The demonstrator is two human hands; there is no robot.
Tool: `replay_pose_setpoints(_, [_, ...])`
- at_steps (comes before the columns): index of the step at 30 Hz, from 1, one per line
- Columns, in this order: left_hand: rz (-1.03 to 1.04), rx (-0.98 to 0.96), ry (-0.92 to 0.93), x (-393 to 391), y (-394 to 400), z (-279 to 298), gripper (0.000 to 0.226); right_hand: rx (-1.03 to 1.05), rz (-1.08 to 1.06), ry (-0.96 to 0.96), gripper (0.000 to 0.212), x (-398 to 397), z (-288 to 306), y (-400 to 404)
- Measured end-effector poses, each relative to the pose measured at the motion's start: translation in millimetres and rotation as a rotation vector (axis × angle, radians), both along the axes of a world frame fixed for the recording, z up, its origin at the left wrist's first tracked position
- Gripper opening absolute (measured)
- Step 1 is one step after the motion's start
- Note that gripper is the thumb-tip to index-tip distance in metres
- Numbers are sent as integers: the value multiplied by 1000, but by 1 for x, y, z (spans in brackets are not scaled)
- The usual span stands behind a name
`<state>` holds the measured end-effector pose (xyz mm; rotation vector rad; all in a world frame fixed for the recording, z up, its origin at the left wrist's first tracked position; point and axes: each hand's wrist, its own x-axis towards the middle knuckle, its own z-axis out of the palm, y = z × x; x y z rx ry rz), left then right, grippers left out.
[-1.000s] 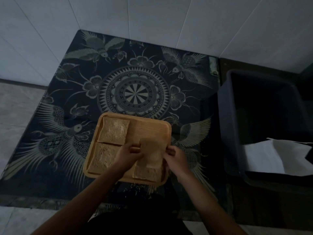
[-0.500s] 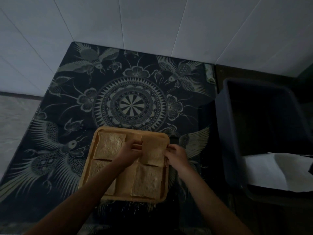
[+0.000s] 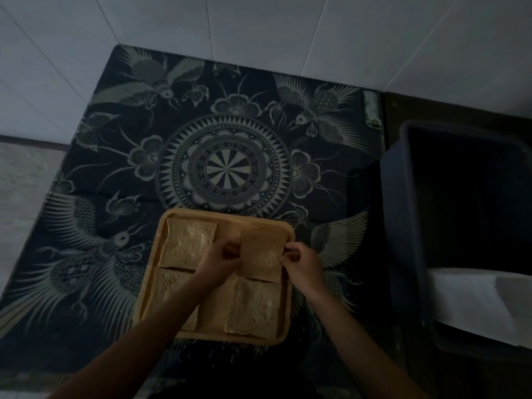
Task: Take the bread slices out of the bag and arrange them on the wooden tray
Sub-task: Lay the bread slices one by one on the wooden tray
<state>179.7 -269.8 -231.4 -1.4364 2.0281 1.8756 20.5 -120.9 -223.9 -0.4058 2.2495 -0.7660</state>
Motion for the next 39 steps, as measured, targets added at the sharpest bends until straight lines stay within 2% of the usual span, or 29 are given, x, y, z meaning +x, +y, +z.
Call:
replay_pose_setpoints(6, [-24,-110,-17,3,2,0,39,-1,12,23,29,1,-3,-3])
replay_pose_setpoints(17, [-41,-200,-19,1,1,-1,41,-32,-74,47,30,7,-1,-2])
replay_pose_setpoints(33, [19,-243,74,6,9,1,41,-152,-139,-67,39,20,6,6])
replay_pose_setpoints(39, [8,-233,10,17,15,2,36,-165,-147,-134,38,24,9,22])
